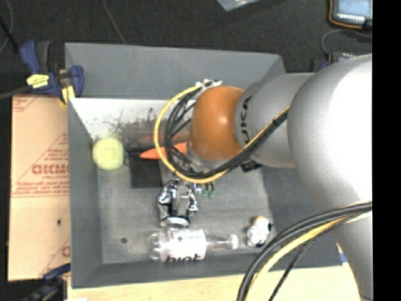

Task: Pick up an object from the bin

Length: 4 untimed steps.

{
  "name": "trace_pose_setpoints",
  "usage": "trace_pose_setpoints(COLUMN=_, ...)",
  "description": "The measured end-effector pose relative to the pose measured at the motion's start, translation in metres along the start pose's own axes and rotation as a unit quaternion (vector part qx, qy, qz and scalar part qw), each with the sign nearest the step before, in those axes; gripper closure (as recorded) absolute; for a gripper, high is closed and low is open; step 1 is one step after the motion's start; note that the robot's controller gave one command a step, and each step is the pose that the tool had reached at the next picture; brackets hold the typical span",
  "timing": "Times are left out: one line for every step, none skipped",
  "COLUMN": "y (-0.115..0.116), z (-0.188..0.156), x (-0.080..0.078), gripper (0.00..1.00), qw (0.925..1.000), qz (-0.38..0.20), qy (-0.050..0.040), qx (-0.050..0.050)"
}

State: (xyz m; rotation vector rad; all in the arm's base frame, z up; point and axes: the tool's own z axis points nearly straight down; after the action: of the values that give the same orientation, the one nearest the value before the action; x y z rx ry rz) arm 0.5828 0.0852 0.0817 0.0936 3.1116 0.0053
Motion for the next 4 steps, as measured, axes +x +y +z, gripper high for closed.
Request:
trace_pose_setpoints(y=0.021, z=0.01, x=0.003, gripper=1.0, qw=0.9992, qz=-0.037, qy=0.0109, qx=0.001)
trace_pose_setpoints(y=0.021, z=0.01, x=0.003, gripper=1.0, qw=0.9992, qz=-0.037, qy=0.0109, qx=0.001)
trace_pose_setpoints(y=0.002, z=-0.012, x=-0.027, gripper=1.0, qw=0.9977, qz=-0.067, qy=0.0118, qx=0.0)
trace_pose_setpoints(y=-0.021, z=-0.019, x=-0.026, gripper=1.0, qw=0.9981, qz=-0.062, qy=0.0068, qx=0.0)
